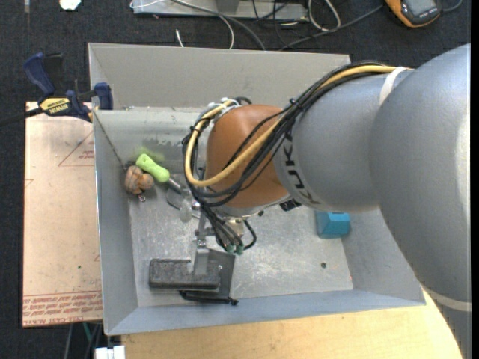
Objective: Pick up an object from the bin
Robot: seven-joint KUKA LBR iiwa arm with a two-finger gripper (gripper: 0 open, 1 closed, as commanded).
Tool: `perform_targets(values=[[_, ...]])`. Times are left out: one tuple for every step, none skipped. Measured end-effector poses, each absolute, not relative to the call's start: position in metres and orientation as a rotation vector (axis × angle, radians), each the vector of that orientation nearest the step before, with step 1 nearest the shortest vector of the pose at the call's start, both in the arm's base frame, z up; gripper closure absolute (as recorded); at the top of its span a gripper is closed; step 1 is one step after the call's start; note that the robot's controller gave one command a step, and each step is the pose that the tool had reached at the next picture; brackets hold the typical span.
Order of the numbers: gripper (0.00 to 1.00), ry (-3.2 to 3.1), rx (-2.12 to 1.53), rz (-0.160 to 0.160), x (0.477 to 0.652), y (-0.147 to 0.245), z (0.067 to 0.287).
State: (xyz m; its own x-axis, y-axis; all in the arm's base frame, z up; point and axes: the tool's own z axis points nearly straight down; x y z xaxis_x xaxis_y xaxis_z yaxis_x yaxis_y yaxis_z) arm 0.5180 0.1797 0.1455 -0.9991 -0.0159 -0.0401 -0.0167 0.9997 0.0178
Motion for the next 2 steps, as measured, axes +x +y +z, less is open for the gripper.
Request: perform_targets(values=[[0.00, 3.094, -0.120, 0.029, 0.494, 0.160, 0.102], [0.00, 3.081, -0.280, 0.028, 0.484, 0.113, 0.079]])
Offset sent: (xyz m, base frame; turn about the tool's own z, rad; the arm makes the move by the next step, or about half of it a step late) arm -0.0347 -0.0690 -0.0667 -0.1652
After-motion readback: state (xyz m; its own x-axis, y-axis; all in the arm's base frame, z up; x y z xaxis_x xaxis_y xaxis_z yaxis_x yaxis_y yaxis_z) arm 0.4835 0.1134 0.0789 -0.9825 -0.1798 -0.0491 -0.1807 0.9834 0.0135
